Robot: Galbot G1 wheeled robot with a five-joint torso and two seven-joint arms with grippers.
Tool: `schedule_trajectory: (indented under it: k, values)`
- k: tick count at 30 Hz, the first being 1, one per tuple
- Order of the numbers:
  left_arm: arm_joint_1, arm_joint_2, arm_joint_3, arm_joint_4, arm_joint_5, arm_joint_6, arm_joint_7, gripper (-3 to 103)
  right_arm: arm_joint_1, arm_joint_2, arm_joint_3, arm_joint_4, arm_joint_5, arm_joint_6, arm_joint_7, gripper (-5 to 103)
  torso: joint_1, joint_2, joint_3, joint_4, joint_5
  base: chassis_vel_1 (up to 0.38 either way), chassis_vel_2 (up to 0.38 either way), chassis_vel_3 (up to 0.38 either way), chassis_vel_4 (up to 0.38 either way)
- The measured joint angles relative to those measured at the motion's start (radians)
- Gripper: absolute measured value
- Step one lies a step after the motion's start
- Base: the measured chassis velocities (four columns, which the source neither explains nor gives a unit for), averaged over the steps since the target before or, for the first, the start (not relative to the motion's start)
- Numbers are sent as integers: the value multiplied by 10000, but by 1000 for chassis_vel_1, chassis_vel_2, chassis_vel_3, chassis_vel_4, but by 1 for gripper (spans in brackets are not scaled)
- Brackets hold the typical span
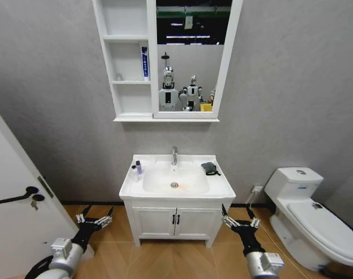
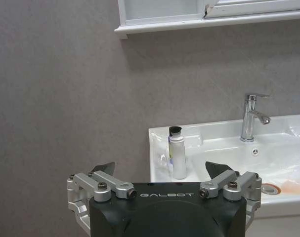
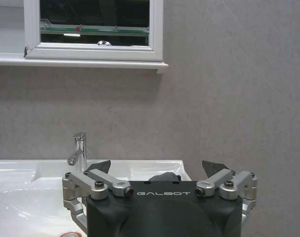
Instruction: Move facial cleanser and shampoo from washbasin to cabinet, then wipe washbasin with towel.
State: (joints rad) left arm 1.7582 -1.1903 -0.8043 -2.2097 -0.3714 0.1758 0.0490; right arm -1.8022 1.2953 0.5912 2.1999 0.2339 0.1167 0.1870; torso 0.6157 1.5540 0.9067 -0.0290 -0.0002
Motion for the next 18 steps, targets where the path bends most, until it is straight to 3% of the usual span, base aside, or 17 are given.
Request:
schedule_trajectory:
  k: [13,18]
  values:
    - [51,-69,230,-23,221,5,-29,100,9,24,48,-164,-490,68,58,100,5,-1,2,-3,4,-200,194,205,-201]
    - [123,-8,530,31,450,-2,-31,100,217,101,-26,-415,-891,273,446,100,4,-1,1,0,3,-126,145,115,-122]
